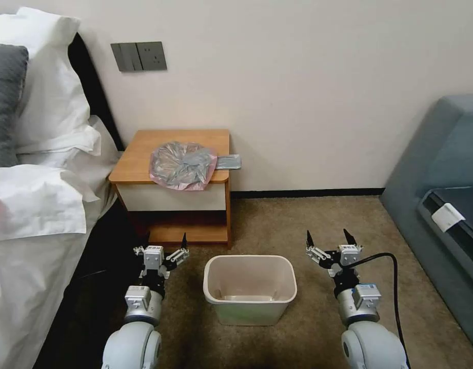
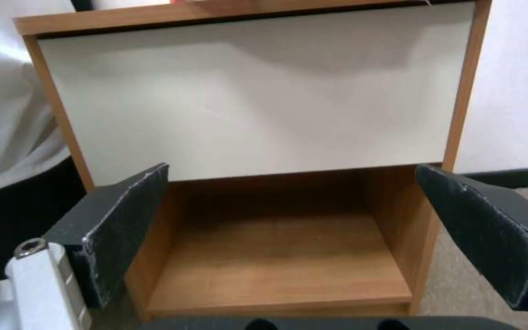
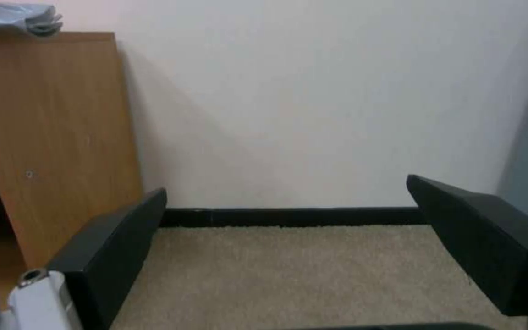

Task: Pick up the garbage bag from the table and place it over the trash can.

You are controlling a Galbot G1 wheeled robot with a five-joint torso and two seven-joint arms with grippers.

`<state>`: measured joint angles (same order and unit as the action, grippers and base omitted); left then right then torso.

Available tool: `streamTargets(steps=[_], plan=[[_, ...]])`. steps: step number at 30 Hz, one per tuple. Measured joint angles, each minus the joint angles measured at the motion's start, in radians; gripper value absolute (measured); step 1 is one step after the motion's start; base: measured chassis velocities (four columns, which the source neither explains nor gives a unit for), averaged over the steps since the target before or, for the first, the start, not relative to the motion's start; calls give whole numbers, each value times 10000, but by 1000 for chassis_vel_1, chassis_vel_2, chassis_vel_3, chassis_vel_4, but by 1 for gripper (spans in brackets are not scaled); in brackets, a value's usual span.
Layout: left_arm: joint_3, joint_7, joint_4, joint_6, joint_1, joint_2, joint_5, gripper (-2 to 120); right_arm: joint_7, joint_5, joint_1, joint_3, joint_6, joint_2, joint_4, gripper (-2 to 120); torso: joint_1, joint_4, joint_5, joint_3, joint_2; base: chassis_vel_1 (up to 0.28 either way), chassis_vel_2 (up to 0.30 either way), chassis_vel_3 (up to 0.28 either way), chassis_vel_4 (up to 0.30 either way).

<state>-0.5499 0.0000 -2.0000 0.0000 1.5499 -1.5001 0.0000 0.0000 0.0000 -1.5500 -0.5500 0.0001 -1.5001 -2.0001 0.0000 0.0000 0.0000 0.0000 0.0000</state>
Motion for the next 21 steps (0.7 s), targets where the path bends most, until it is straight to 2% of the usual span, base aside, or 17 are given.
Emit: streamTargets(steps=[21], plan=[[-1,0,0,0,0,1,0,100,0,0,0,0,0,0,0,100,1,0,0,0,0,0,0,0,0]])
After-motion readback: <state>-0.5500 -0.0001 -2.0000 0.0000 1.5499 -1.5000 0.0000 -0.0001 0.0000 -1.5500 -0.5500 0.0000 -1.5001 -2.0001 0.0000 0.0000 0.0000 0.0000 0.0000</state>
